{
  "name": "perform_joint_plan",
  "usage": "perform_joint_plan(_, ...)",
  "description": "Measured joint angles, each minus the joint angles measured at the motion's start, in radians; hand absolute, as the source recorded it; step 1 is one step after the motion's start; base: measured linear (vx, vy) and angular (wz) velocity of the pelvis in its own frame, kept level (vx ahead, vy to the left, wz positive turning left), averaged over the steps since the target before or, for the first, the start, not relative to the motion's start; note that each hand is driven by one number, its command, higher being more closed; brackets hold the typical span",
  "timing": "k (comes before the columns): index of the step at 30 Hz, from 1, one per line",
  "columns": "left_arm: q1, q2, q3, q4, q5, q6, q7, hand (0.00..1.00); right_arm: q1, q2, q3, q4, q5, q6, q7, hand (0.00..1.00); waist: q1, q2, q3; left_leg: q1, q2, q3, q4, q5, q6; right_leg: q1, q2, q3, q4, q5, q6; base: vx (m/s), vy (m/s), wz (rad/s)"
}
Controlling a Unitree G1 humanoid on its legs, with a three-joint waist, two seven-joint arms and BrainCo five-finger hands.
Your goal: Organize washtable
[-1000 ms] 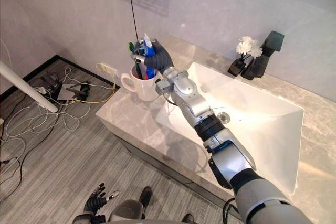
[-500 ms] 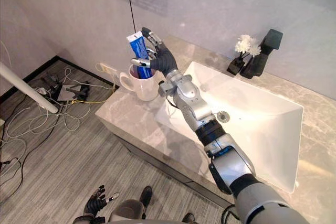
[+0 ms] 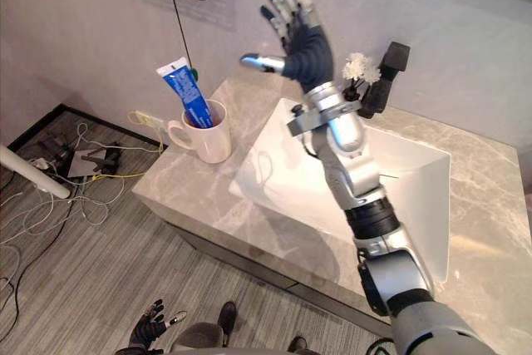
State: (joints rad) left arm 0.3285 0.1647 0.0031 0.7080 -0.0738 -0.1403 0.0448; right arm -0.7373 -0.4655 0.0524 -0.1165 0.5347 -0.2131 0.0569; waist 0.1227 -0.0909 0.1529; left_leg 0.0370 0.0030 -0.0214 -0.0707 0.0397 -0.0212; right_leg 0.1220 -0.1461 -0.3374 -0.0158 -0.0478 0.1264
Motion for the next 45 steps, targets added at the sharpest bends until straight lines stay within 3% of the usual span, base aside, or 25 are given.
perform_joint_plan(3, 0.0, 0.001, 0.0, 0.005, 0.008, -0.001, 0.0, 0.0, 0.031, -0.094, -0.118, -0.071, -0.018, -0.034, 0.008, 0.0, -0.008, -0.001, -0.009, 0.014, 0.0, 0.012, -0.008, 0.0, 0.0, 0.0, -0.001, 0.011, 0.0, 0.0, 0.0, -0.01, 0.002, -0.1)
perform_joint_plan(7, 0.006, 0.003, 0.0, 0.037, 0.01, -0.001, -0.001, 0.0, 0.12, -0.187, -0.313, -0.116, -0.05, -0.089, 0.003, 0.0, -0.047, 0.0, -0.049, 0.027, 0.0, 0.03, -0.022, 0.0, 0.001, -0.004, -0.001, 0.029, -0.001, 0.001, 0.001, -0.01, 0.002, -0.12)
perform_joint_plan(11, 0.0, 0.002, 0.0, 0.056, 0.019, -0.002, -0.005, 0.0, 0.259, -0.232, -0.56, -0.098, -0.087, -0.111, -0.043, 0.0, -0.091, 0.006, -0.075, 0.028, 0.001, 0.051, -0.024, -0.001, 0.001, -0.017, -0.003, 0.049, 0.001, 0.003, 0.004, -0.04, 0.0, -0.17)
perform_joint_plan(15, -0.003, -0.004, 0.0, 0.074, 0.018, -0.001, -0.022, 0.0, 0.399, -0.232, -0.729, -0.003, -0.087, -0.113, -0.103, 0.0, -0.126, 0.022, -0.098, 0.027, 0.0, 0.068, -0.025, -0.001, 0.001, -0.031, -0.005, 0.069, 0.003, 0.004, 0.007, -0.03, 0.005, -0.14)
perform_joint_plan(18, -0.016, -0.013, 0.0, 0.084, 0.019, -0.001, -0.025, 0.0, 0.543, -0.223, -0.824, 0.101, -0.121, -0.082, -0.144, 0.0, -0.147, 0.032, -0.114, 0.021, 0.0, 0.08, -0.026, -0.001, 0.001, -0.045, -0.005, 0.085, 0.002, 0.006, 0.008, -0.01, 0.007, -0.14)
perform_joint_plan(20, -0.022, -0.02, 0.0, 0.088, 0.018, -0.001, -0.025, 0.0, 0.615, -0.189, -0.88, 0.149, -0.159, -0.056, -0.152, 0.0, -0.164, 0.036, -0.128, 0.011, -0.004, 0.083, -0.025, -0.001, 0.001, -0.052, -0.004, 0.088, -0.008, 0.016, 0.007, 0.0, 0.01, -0.1)
perform_joint_plan(25, -0.046, -0.086, 0.0, 0.09, 0.018, 0.001, -0.027, 0.0, 0.763, -0.008, -1.007, 0.333, -0.201, 0.011, -0.229, 0.0, -0.196, 0.055, -0.141, 0.006, -0.004, 0.095, -0.025, -0.002, 0.001, -0.053, -0.001, 0.095, -0.036, 0.029, 0.007, -0.01, -0.002, -0.07)
perform_joint_plan(32, -0.085, -0.136, 0.035, 0.107, 0.013, 0.007, -0.021, 0.0, 0.903, 0.311, -1.016, 0.503, -0.122, 0.034, -0.274, 0.0, -0.195, 0.074, -0.153, 0.018, 0.015, 0.121, -0.024, -0.006, -0.005, -0.047, 0.005, 0.098, -0.035, 0.03, 0.002, -0.01, -0.012, -0.05)
perform_joint_plan(36, -0.093, -0.167, 0.047, 0.107, 0.002, 0.008, -0.012, 0.0, 0.992, 0.513, -0.886, 0.655, -0.072, 0.064, -0.258, 0.0, -0.185, 0.083, -0.158, 0.048, 0.027, 0.14, -0.024, -0.015, -0.01, -0.028, 0.009, 0.103, -0.017, 0.018, -0.005, -0.01, -0.013, -0.06)
perform_joint_plan(38, -0.095, -0.179, 0.045, 0.108, -0.003, 0.008, 0.0, 0.0, 1.023, 0.539, -0.755, 0.76, -0.075, 0.099, -0.206, 0.0, -0.179, 0.088, -0.155, 0.062, 0.031, 0.15, -0.025, -0.024, -0.015, -0.024, 0.009, 0.103, -0.005, 0.003, -0.015, -0.04, -0.012, -0.1)
perform_joint_plan(41, -0.096, -0.181, 0.043, 0.109, -0.006, 0.007, 0.001, 0.0, 1.04, 0.534, -0.674, 0.811, -0.093, 0.12, -0.145, 0.0, -0.161, 0.088, -0.155, 0.07, 0.032, 0.159, -0.026, -0.029, -0.015, -0.023, 0.007, 0.097, 0.002, -0.001, -0.017, -0.02, 0.001, -0.1)
perform_joint_plan(45, -0.11, -0.173, 0.033, 0.131, -0.012, 0.005, -0.001, 0.0, 1.047, 0.522, -0.578, 0.873, -0.196, 0.141, -0.031, 0.0, -0.153, 0.082, -0.154, 0.068, 0.031, 0.153, -0.029, -0.03, -0.015, -0.021, 0.007, 0.09, 0.005, -0.005, -0.013, 0.01, -0.002, 0.03)
